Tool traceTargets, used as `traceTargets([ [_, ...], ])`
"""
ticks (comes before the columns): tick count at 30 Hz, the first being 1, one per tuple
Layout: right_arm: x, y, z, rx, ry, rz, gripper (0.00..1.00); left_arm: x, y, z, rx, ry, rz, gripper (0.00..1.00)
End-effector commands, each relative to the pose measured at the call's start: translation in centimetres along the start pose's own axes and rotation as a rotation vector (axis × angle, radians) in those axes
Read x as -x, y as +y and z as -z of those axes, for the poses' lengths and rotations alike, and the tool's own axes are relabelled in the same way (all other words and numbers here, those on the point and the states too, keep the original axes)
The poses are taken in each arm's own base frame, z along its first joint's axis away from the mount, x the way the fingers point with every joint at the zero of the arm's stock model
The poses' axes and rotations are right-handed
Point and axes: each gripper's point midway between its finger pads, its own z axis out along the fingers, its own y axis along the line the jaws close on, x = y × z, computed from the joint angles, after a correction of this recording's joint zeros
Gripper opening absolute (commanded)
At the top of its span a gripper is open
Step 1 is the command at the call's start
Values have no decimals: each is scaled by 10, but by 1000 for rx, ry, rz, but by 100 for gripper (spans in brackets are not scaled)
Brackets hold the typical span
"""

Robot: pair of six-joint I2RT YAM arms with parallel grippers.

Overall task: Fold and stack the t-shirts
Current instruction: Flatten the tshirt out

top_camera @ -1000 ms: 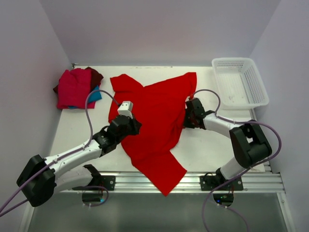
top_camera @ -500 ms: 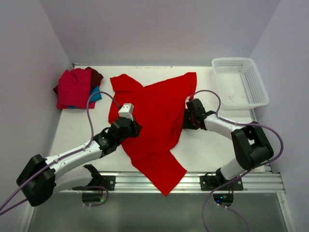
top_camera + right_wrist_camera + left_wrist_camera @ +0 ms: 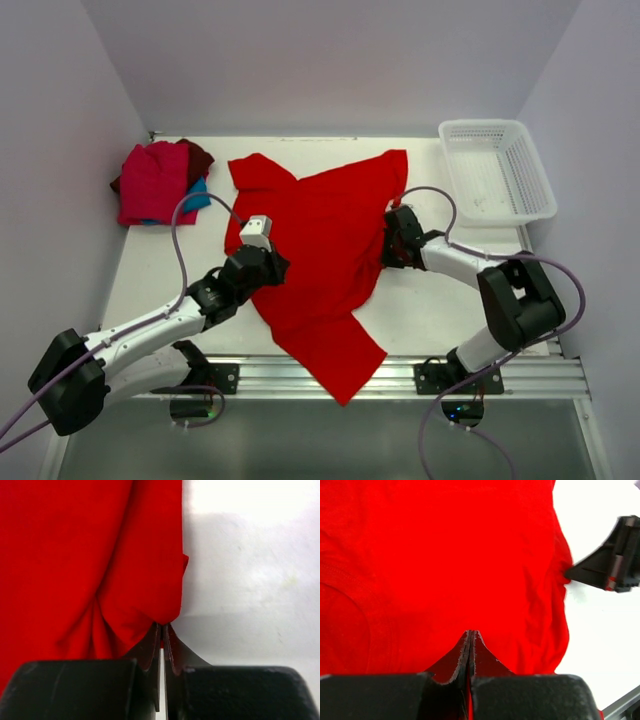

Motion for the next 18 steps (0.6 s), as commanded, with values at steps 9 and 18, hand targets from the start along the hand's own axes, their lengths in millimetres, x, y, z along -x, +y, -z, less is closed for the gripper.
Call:
traceTargets([
  [9, 19, -76, 100, -382, -119, 58, 0, 5, -3, -1, 0, -20, 15, 0],
  [18, -6, -96, 105, -490, 18, 106, 0, 6, -2, 1, 6, -15, 10, 0],
])
